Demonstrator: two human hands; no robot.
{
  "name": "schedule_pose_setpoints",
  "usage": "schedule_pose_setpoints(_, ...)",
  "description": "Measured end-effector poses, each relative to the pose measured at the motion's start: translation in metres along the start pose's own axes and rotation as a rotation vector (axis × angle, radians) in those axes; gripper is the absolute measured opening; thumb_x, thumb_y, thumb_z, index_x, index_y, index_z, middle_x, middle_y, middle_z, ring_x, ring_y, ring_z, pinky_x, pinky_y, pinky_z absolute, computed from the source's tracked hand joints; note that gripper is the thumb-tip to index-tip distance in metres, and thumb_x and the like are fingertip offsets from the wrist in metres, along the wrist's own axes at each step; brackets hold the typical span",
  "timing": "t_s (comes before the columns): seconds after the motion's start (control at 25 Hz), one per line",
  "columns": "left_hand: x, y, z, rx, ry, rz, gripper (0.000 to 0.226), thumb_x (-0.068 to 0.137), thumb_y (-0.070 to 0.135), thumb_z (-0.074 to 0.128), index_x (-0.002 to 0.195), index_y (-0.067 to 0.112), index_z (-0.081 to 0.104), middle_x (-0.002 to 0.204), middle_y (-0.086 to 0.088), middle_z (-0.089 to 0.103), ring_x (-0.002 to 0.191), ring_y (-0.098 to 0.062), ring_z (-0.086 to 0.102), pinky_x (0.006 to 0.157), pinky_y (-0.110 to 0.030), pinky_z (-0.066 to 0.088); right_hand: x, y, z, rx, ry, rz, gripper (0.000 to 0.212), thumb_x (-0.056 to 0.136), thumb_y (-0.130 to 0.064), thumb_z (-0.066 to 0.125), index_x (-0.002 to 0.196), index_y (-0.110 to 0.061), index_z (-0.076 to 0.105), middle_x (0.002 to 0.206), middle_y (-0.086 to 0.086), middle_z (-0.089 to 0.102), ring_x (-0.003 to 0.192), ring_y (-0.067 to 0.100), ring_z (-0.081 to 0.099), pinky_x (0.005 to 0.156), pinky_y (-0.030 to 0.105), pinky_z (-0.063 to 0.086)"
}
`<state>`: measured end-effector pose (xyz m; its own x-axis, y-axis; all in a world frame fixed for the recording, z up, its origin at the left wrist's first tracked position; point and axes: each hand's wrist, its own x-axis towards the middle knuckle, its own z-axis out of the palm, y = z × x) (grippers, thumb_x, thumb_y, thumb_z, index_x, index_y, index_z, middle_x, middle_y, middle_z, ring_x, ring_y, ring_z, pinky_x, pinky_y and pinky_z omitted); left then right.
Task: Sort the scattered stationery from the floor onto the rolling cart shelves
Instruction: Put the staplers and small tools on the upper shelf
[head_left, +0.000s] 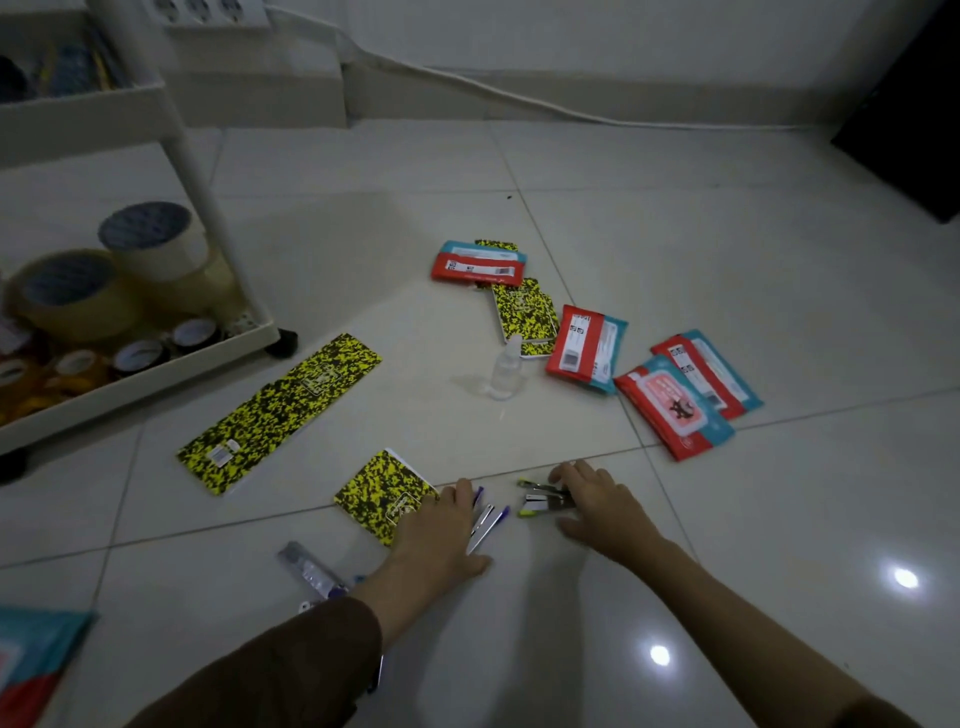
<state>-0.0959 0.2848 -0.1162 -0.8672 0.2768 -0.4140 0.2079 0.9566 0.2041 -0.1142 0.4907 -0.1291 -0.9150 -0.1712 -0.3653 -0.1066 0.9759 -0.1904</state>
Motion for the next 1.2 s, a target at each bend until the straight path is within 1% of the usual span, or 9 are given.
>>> schedule_pose_setpoints(0.16, 0.001, -0.003, 0.003, -0.074, -0.027, -0.065, 0.055, 0.084, 0.035, 0.061, 0.123, 0.009, 0.031, 0.129, -0.009, 0.042, 0.117, -0.028, 0.051, 0.087, -0.037, 0.044, -0.001, 0.002, 0.004, 0.018, 0.075, 0.039, 0.026, 0.088, -0.025, 0.052, 0.112, -0.019, 0.047, 0.117, 0.001, 0.048, 0.106, 0.022, 0.045, 0.077, 0.029, 0.036)
schedule_pose_setpoints(0.28, -0.001, -0.009, 0.006, -0.214, -0.009, -0.058, 0.037, 0.085, 0.026, 0.056, 0.114, 0.007, 0.042, 0.120, -0.011, 0.050, 0.110, -0.031, 0.053, 0.085, -0.036, 0.042, 0.000, 0.005, 0.004, 0.047, 0.050, 0.022, 0.022, 0.089, -0.027, 0.053, 0.109, -0.016, 0.049, 0.114, 0.003, 0.050, 0.102, 0.022, 0.046, 0.077, 0.032, 0.040)
schedule_pose_setpoints(0.4, -0.005, -0.016, 0.007, -0.393, 0.063, -0.023, 0.022, 0.087, 0.018, 0.053, 0.105, 0.006, 0.052, 0.110, -0.012, 0.057, 0.103, -0.027, 0.055, 0.083, -0.031, 0.039, 0.005, 0.002, -0.003, 0.255, -0.014, 0.057, 0.015, 0.087, -0.025, 0.058, 0.097, -0.016, 0.051, 0.102, 0.004, 0.052, 0.090, 0.019, 0.049, 0.071, 0.030, 0.041)
schedule_pose_setpoints(0.52, -0.009, -0.019, 0.008, -0.387, 0.114, 0.006, 0.028, 0.088, 0.024, 0.053, 0.112, 0.008, 0.050, 0.117, -0.008, 0.051, 0.106, -0.024, 0.052, 0.086, -0.030, 0.039, 0.007, -0.014, -0.005, 0.498, -0.084, 0.155, 0.019, 0.085, -0.024, 0.063, 0.082, -0.018, 0.046, 0.080, 0.000, 0.055, 0.071, 0.014, 0.053, 0.059, 0.025, 0.039)
schedule_pose_setpoints(0.64, -0.006, -0.015, 0.009, -0.273, 0.123, 0.016, 0.045, 0.088, 0.040, 0.054, 0.121, 0.012, 0.043, 0.124, -0.004, 0.044, 0.114, -0.020, 0.048, 0.091, -0.033, 0.043, 0.004, -0.026, 0.000, 0.478, -0.100, 0.167, 0.027, 0.082, -0.025, 0.065, 0.074, -0.022, 0.040, 0.078, 0.000, 0.055, 0.070, 0.016, 0.053, 0.060, 0.027, 0.038)
schedule_pose_setpoints(0.8, 0.003, 0.000, 0.010, -0.019, 0.091, 0.019, 0.064, 0.079, 0.055, 0.058, 0.125, 0.014, 0.037, 0.128, -0.003, 0.034, 0.121, -0.022, 0.038, 0.087, -0.037, 0.044, -0.004, -0.013, -0.001, 0.260, -0.109, 0.124, 0.024, 0.083, -0.030, 0.057, 0.090, -0.016, 0.039, 0.091, 0.003, 0.052, 0.080, 0.021, 0.050, 0.066, 0.032, 0.038)
schedule_pose_setpoints(0.96, 0.004, 0.008, 0.024, 0.053, 0.172, 0.028, 0.041, 0.089, 0.035, 0.048, 0.122, 0.015, 0.036, 0.129, -0.003, 0.034, 0.120, -0.020, 0.036, 0.083, -0.032, 0.045, -0.006, 0.001, -0.002, 0.350, -0.196, 0.114, 0.024, 0.090, -0.028, 0.052, 0.100, -0.011, 0.039, 0.097, 0.008, 0.053, 0.080, 0.020, 0.049, 0.067, 0.028, 0.038)
schedule_pose_setpoints(1.08, 0.004, 0.004, 0.022, -0.126, 0.174, -0.009, 0.031, 0.091, 0.033, 0.045, 0.116, 0.014, 0.040, 0.123, -0.004, 0.042, 0.116, -0.021, 0.041, 0.082, -0.033, 0.043, -0.001, -0.009, -0.004, 0.452, -0.193, 0.118, 0.023, 0.095, -0.028, 0.046, 0.103, -0.007, 0.041, 0.096, 0.008, 0.052, 0.081, 0.019, 0.048, 0.065, 0.027, 0.037)
schedule_pose_setpoints(1.2, 0.005, -0.007, 0.007, -0.571, 0.181, -0.074, 0.021, 0.093, 0.029, 0.048, 0.104, 0.014, 0.039, 0.105, -0.011, 0.057, 0.099, -0.028, 0.054, 0.071, -0.033, 0.040, 0.005, -0.037, -0.011, 0.730, -0.180, 0.085, 0.024, 0.097, -0.023, 0.043, 0.111, -0.004, 0.041, 0.088, 0.007, 0.052, 0.071, 0.017, 0.048, 0.063, 0.029, 0.040)
